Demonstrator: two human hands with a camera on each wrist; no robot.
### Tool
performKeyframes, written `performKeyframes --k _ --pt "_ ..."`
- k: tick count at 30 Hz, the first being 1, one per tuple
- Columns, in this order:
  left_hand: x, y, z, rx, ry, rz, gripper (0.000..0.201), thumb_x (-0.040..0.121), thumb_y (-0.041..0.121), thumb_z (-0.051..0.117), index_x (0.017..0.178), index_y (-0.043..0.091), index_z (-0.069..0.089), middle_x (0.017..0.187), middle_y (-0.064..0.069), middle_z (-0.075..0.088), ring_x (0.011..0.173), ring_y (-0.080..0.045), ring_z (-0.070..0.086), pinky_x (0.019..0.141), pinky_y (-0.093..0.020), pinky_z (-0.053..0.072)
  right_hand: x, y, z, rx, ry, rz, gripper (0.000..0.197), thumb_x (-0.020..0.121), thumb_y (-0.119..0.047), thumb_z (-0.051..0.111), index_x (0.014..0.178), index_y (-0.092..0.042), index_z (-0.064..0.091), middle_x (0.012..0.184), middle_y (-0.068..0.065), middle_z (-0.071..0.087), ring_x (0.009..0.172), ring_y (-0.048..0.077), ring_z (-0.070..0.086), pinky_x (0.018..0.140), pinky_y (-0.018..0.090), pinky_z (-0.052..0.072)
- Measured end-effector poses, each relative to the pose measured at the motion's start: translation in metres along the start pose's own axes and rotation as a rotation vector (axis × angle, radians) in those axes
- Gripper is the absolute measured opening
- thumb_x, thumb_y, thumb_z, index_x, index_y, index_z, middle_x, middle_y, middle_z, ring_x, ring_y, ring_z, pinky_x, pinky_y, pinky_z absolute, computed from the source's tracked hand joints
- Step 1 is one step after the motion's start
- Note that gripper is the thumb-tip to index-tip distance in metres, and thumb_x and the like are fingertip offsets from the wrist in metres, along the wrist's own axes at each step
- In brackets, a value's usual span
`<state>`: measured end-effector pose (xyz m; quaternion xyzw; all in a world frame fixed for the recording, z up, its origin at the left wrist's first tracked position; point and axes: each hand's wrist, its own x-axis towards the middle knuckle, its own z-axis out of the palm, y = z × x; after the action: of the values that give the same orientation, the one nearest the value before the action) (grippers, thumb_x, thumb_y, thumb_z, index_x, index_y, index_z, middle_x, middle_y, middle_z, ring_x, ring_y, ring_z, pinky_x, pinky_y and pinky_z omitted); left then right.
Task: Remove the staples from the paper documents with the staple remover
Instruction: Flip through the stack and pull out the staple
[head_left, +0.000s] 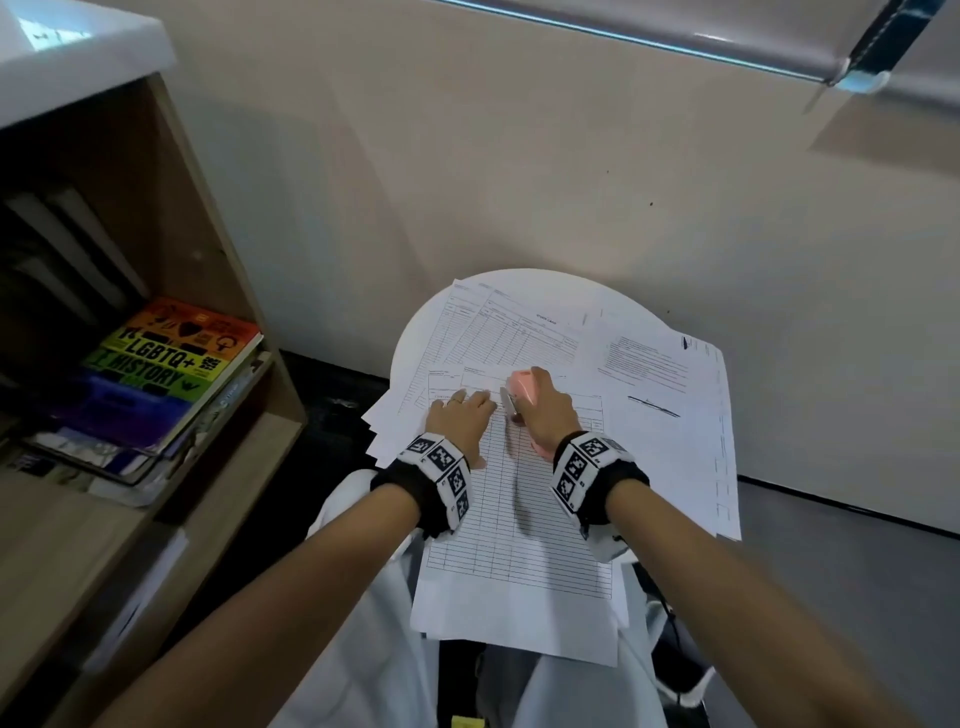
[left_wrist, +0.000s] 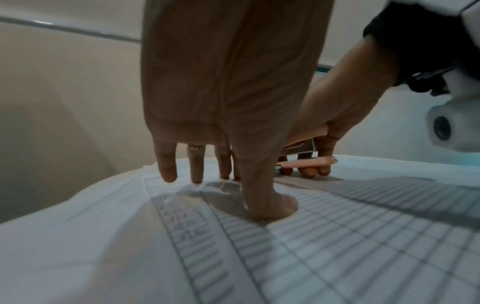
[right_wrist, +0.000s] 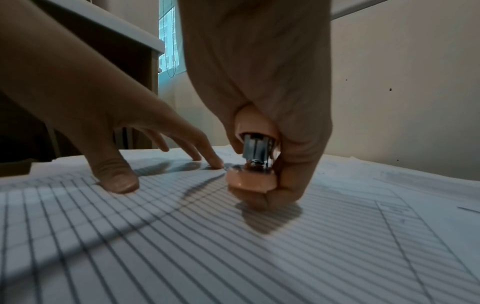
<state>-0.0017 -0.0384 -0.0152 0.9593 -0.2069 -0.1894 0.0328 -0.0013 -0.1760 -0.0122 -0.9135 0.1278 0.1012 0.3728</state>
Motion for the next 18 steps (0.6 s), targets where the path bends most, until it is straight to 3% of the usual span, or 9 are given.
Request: performKeyframes --k 3,8,13,18 --pt "0.008 0.003 -0.005 -0.007 -0.03 0.008 0.094 0.078 0.025 0.075 0.149 0.014 0.015 0.16 0.001 0.008 0.147 -0.026 0.011 0.118 -0.045 0.02 0.004 -0.001 0.001 -0.027 0.018 -0.017 0.051 0.1 -0.034 0.043 0.146 -0.017 0.027 0.13 0.023 0.054 0.112 0.038 0.056 0.086 0.036 0.044" --pt "0.012 -0.001 -0.007 -0.009 0.027 0.064 0.09 0.07 0.024 0.082 0.142 0.012 0.029 0.148 0.0 0.031 0.141 -0.026 0.026 0.114 -0.041 0.03 0.017 -0.002 0.005 -0.131 0.043 -0.039 0.047 0.1 -0.029 0.042 0.144 -0.017 0.028 0.125 0.022 0.056 0.105 0.038 0.059 0.083 0.039 0.048" --pt "0.015 -0.006 -0.008 -0.009 0.038 0.11 0.081 0.065 0.03 0.084 0.131 0.012 0.041 0.139 0.0 0.04 0.128 -0.021 0.039 0.107 -0.036 0.036 0.02 0.0 0.01 -0.275 0.083 -0.162 0.049 0.099 -0.025 0.047 0.143 -0.024 0.028 0.119 0.016 0.054 0.098 0.035 0.06 0.077 0.042 0.049" --pt "0.015 -0.008 -0.008 -0.013 0.018 0.115 0.088 0.066 0.03 0.084 0.138 0.014 0.037 0.145 -0.001 0.035 0.133 -0.022 0.035 0.108 -0.037 0.037 0.028 -0.004 0.012 -0.243 0.11 -0.055 0.04 0.101 -0.029 0.039 0.137 -0.011 0.032 0.112 0.019 0.061 0.096 0.036 0.061 0.07 0.038 0.044"
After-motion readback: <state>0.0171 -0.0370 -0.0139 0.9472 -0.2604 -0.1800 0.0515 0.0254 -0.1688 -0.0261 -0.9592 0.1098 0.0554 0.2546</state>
